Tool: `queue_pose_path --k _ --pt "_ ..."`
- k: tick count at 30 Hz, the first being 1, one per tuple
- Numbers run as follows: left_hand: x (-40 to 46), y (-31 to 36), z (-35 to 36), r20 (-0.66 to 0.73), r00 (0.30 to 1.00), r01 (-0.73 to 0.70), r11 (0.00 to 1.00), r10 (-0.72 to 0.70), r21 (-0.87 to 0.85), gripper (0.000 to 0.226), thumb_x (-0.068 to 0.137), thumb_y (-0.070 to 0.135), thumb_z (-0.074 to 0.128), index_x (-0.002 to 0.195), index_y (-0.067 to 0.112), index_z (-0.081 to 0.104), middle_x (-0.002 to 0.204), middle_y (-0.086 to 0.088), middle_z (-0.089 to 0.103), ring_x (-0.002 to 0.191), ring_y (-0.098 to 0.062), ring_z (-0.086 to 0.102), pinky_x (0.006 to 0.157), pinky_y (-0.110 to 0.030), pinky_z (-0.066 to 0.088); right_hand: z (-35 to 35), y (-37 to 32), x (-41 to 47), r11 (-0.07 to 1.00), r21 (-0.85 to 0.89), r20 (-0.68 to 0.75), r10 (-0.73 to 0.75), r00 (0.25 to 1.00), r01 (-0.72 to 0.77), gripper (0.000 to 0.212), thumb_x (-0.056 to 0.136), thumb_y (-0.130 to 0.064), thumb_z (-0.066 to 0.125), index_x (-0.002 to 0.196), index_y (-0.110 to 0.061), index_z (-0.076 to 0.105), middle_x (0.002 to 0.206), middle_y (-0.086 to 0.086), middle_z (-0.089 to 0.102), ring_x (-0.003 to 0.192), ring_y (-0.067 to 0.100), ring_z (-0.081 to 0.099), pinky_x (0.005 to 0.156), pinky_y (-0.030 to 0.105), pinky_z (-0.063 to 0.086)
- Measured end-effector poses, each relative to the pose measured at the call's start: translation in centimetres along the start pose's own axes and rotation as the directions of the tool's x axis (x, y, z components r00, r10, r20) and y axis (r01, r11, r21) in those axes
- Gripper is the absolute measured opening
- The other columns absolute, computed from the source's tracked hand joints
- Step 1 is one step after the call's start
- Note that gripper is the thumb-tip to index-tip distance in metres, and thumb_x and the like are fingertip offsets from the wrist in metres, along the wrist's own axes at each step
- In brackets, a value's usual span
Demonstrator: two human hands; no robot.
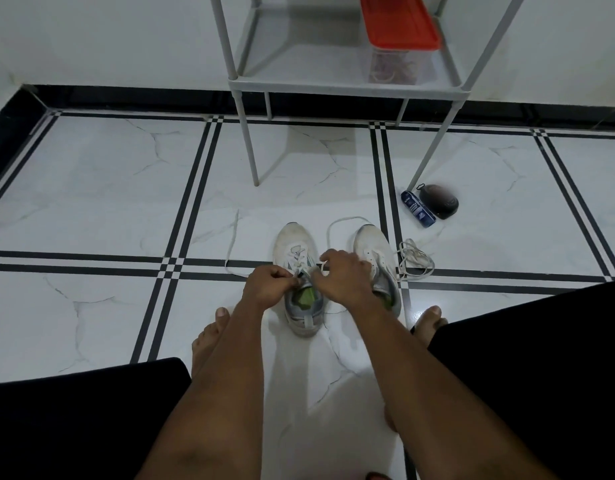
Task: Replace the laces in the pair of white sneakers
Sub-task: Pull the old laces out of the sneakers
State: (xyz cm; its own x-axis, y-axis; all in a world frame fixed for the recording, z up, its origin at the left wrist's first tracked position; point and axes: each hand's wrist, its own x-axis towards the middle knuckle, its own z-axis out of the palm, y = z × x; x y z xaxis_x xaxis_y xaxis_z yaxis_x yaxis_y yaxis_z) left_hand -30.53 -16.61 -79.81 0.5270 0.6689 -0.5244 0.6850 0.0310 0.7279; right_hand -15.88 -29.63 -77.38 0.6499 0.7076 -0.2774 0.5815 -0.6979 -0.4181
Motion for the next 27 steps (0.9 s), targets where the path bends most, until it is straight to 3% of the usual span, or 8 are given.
queue_pose_path --k 3,7,11,17,20,22,25,27 --pt "-0.2 0.2 -0.1 0.013 0.999 -0.04 0.998 0.039 0.043 0.014 0.078 0.04 0.085 0.076 0.027 0.081 0.078 0.008 0.077 0.085 -0.013 0.073 0.083 -0.036 0.056 1.0 -1.3 -0.3 0.997 0.078 0.085 -0.031 0.996 0.025 0.038 0.094 -0.054 0.062 0.117 -0.024 0.065 0.108 -0.002 0.072 0.108 0.024 0.066 0.1 0.043 0.046" --pt "-0.5 -0.1 -0.3 -0.014 0.999 -0.04 0.996 0.042 0.08 0.018 0.086 0.046 0.079 0.079 0.029 0.082 0.077 0.013 0.076 0.083 -0.01 0.072 0.085 -0.034 0.056 1.8 -0.7 0.0 0.991 0.119 0.019 -0.064 0.998 0.061 0.043 0.099 -0.042 0.065 0.132 -0.015 0.057 0.104 0.007 0.076 0.106 0.031 0.069 0.085 0.039 0.054" --pt "-0.8 -0.5 0.0 -0.089 0.996 0.004 0.998 0.002 0.061 0.018 0.087 0.039 0.073 0.074 0.027 0.08 0.071 0.012 0.075 0.079 -0.013 0.074 0.087 -0.038 0.06 2.0 -0.8 0.0 0.993 0.103 0.003 -0.06 0.998 0.06 0.044 0.101 -0.034 0.061 0.139 -0.012 0.051 0.099 0.009 0.076 0.099 0.032 0.071 0.077 0.036 0.049" --pt "-1.6 -1.2 0.8 -0.205 0.969 0.117 0.987 -0.138 -0.114 0.009 0.069 0.035 0.07 0.073 0.04 0.077 0.07 0.016 0.074 0.078 -0.016 0.074 0.084 -0.041 0.062 2.7 -0.1 -0.4 0.869 0.427 0.119 0.221 0.968 -0.251 0.04 0.083 -0.042 0.069 0.119 -0.025 0.061 0.102 0.002 0.074 0.091 0.025 0.074 0.088 0.044 0.061" --pt "-1.1 -2.2 1.2 -0.21 0.956 0.151 0.958 -0.203 -0.242 0.016 0.065 0.038 0.076 0.075 0.05 0.075 0.069 0.016 0.074 0.077 -0.018 0.075 0.082 -0.043 0.064 4.3 1.5 0.7 0.796 0.529 0.145 0.257 0.955 -0.294 0.043 0.069 -0.046 0.07 0.109 -0.034 0.06 0.107 -0.006 0.07 0.087 0.022 0.076 0.086 0.049 0.064" --pt "-1.2 -2.2 1.1 -0.192 0.956 0.157 0.941 -0.221 -0.298 0.017 0.063 0.037 0.078 0.076 0.048 0.076 0.069 0.013 0.075 0.078 -0.019 0.076 0.083 -0.044 0.065 2.6 0.0 -0.3 0.855 0.462 0.132 0.198 0.971 -0.236 0.039 0.076 -0.041 0.072 0.112 -0.039 0.058 0.11 -0.013 0.063 0.088 0.02 0.073 0.086 0.046 0.062" --pt "-1.8 -1.7 0.7 -0.162 0.963 0.151 0.927 -0.217 -0.343 0.016 0.068 0.027 0.076 0.073 0.043 0.077 0.071 0.008 0.077 0.078 -0.021 0.077 0.085 -0.047 0.064 1.5 -2.0 -0.9 0.978 0.207 0.076 0.0 0.997 -0.015 0.034 0.092 -0.027 0.065 0.124 -0.04 0.06 0.123 -0.002 0.048 0.091 0.021 0.065 0.083 0.037 0.056" --pt "-2.0 -1.8 0.4 -0.151 0.967 0.138 0.923 -0.203 -0.359 0.015 0.073 0.024 0.075 0.074 0.038 0.079 0.075 0.004 0.078 0.078 -0.022 0.078 0.086 -0.049 0.064 1.9 -2.8 -0.9 0.992 0.067 0.031 -0.111 0.993 0.109 0.028 0.093 -0.03 0.065 0.12 -0.035 0.07 0.128 0.0 0.047 0.105 0.022 0.059 0.085 0.04 0.057"
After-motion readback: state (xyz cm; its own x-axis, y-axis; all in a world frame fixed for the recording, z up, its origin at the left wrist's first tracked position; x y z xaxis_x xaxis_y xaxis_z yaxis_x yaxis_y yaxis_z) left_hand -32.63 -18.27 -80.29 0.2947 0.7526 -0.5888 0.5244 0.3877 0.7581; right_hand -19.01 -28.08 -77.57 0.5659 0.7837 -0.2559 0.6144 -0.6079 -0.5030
